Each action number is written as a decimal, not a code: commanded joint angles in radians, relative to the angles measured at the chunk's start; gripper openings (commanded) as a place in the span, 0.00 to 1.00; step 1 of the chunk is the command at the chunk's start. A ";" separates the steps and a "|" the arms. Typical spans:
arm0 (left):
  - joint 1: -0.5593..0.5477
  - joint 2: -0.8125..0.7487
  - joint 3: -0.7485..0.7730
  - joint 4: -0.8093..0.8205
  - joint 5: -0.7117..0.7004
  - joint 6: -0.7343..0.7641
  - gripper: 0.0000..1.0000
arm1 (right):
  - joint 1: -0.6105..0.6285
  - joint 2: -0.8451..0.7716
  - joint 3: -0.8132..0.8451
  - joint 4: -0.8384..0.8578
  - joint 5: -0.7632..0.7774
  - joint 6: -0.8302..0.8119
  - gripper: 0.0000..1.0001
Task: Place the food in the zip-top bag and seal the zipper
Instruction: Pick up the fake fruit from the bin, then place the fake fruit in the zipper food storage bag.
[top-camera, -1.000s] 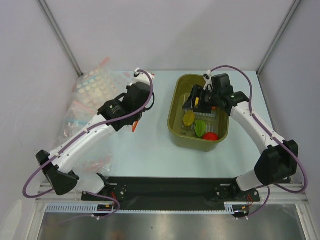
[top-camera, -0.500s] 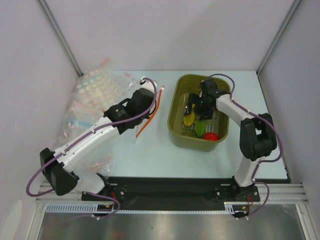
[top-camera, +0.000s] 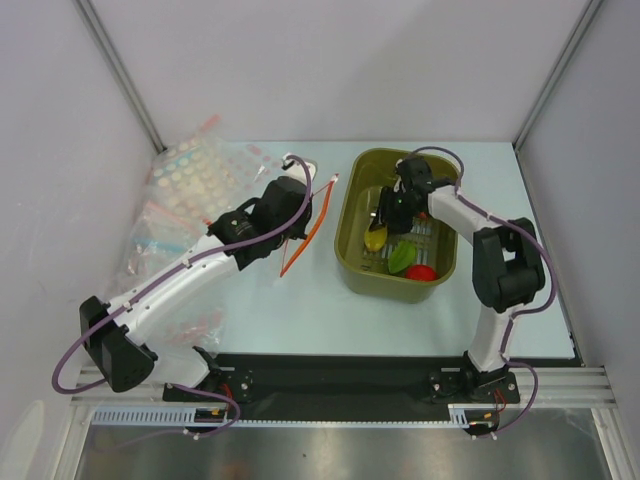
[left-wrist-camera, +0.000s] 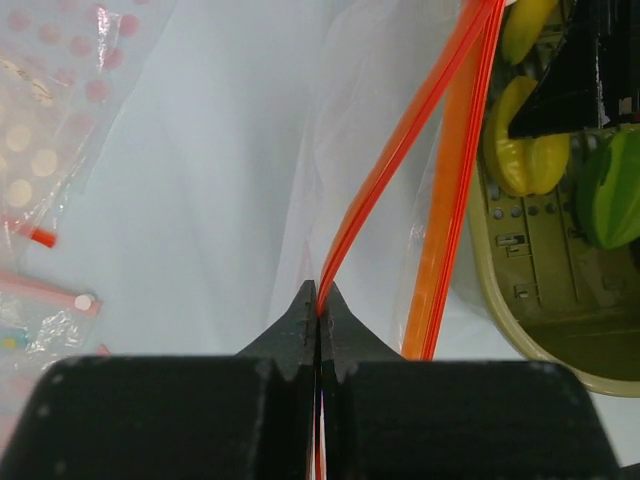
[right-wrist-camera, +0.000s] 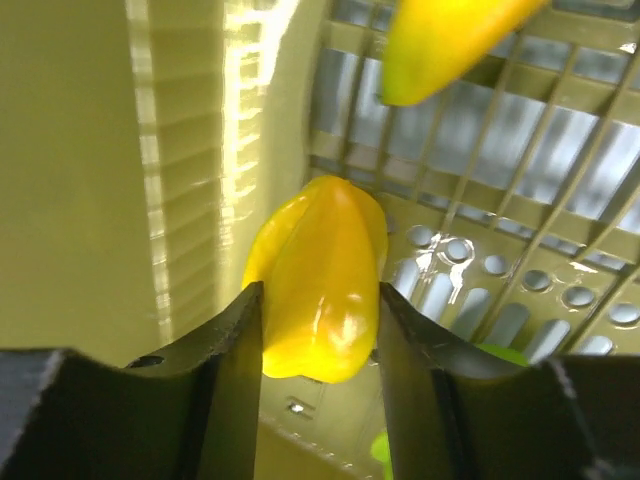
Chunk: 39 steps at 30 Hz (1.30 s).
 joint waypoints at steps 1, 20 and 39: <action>0.005 0.000 0.022 0.050 0.042 -0.032 0.00 | -0.013 -0.126 0.004 0.060 -0.088 -0.022 0.26; 0.024 0.064 0.114 0.041 0.140 -0.061 0.00 | 0.026 -0.510 -0.099 0.474 -0.571 0.260 0.18; 0.030 0.043 0.119 0.065 0.194 -0.125 0.00 | 0.167 -0.352 0.055 0.178 -0.369 0.144 0.11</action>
